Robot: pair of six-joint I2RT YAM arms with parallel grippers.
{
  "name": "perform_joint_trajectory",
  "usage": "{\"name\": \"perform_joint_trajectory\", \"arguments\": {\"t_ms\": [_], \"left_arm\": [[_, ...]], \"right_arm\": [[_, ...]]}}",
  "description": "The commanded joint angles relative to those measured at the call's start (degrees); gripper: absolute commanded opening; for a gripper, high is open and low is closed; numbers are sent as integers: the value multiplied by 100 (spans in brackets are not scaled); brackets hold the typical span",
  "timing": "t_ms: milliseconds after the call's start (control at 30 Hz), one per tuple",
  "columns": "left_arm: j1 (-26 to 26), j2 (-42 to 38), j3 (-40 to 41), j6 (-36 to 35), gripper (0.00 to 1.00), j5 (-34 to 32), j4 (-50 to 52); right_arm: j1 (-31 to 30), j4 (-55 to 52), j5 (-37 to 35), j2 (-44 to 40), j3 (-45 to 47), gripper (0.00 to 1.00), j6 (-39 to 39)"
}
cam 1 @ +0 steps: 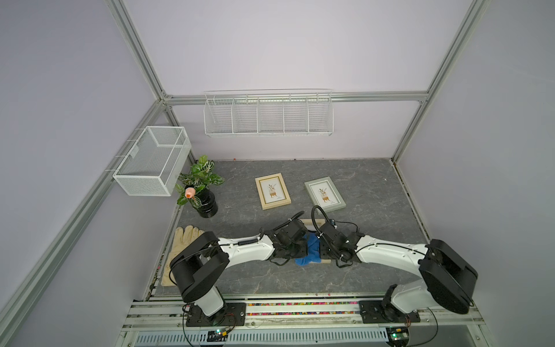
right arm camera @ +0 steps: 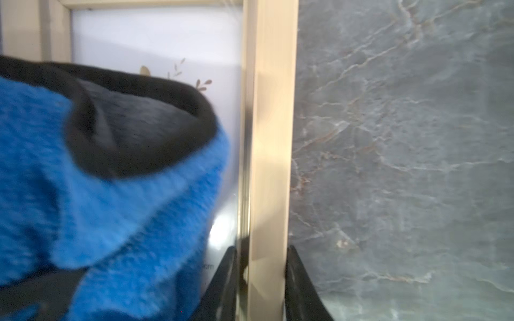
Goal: Wipe the picture frame with a cloth
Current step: Wipe the dirt from the picture frame.
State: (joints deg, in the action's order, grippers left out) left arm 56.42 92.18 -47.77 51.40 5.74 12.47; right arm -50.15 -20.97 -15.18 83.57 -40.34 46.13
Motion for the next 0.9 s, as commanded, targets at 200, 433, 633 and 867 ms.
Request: {"name": "perform_joint_trajectory", "arguments": {"t_ms": [200,433,633,867], "left_arm": [[140,779,-532,-19,0,42,71],[-483,1136,-1247,-459,0,-3,-168],[-590,2185,-2370,-469,0,476,-490],[-1019,2103,-2177,-658,0,-196,211]], "right_arm": [[5,-206,-143,-61,47,17,77],[-25,-111,-99,-94,132,17,131],[-47,-109,-107,-54,80,17,123],[-47,-253,-276,-121,118,18,125]]}}
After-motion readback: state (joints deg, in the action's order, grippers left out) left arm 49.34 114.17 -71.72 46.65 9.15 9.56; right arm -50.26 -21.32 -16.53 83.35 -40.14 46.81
